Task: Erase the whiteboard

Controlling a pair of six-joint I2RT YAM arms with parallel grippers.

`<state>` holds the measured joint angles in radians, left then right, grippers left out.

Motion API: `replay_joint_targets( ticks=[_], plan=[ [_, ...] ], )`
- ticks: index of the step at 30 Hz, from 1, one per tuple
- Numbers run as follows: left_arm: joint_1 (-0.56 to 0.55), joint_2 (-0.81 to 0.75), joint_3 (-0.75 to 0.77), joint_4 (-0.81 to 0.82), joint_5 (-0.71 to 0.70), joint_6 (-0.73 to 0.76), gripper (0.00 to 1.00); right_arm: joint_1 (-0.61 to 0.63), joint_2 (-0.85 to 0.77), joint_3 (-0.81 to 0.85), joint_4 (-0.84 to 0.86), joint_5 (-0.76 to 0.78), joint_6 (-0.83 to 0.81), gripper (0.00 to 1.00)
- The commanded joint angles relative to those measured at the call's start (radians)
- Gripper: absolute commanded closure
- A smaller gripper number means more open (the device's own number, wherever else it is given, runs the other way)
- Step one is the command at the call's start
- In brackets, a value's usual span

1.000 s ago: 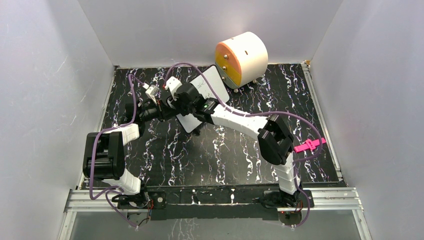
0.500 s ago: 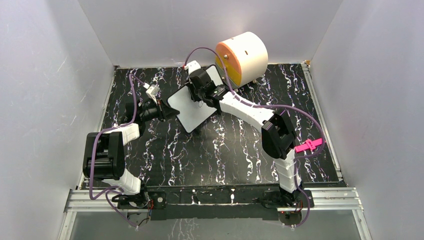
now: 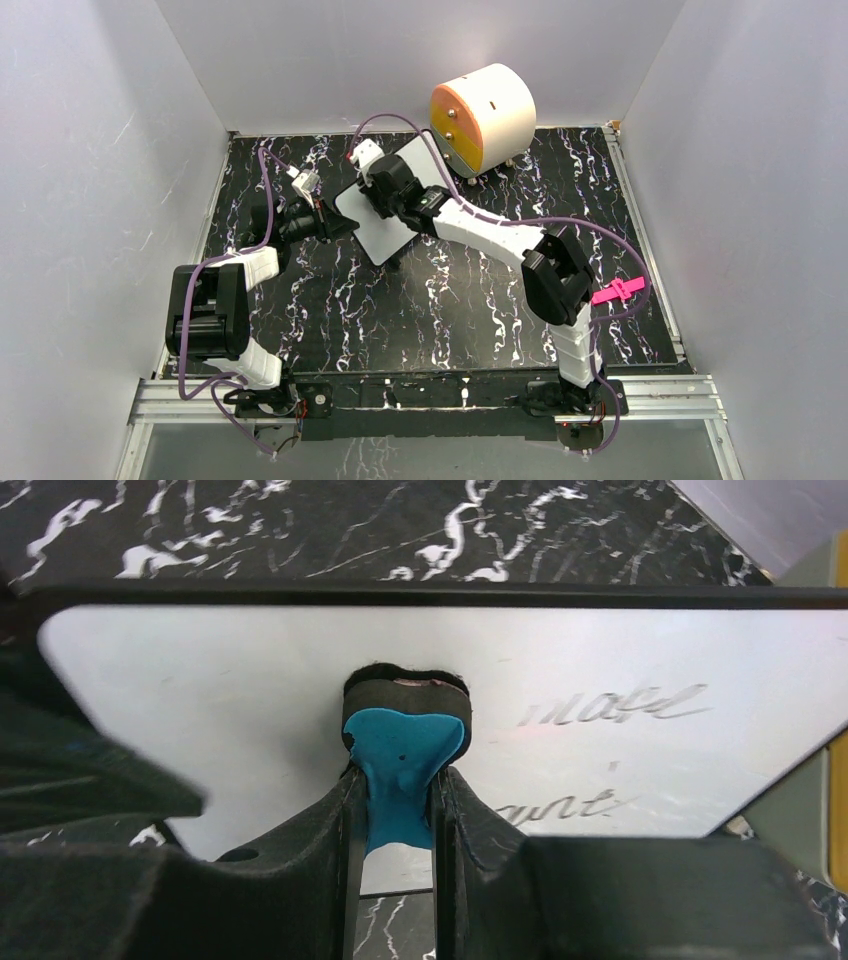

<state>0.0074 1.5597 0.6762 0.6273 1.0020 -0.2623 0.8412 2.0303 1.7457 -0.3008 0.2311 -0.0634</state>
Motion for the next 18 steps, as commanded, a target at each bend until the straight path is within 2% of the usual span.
replay_joint_targets(
  ticks=[1,13,18],
  plan=[
    [-0.04,-0.008,-0.005,-0.063,0.067,0.096,1.0,0.059,-0.023,-0.071,0.125,-0.155,-0.046,0.83],
    [-0.04,-0.011,-0.008,-0.057,0.063,0.092,1.0,0.063,-0.108,-0.359,0.192,-0.191,-0.018,0.84],
    [-0.04,-0.014,-0.005,-0.056,0.057,0.078,1.0,0.062,-0.187,-0.4,0.198,-0.174,-0.011,0.84]
  ],
)
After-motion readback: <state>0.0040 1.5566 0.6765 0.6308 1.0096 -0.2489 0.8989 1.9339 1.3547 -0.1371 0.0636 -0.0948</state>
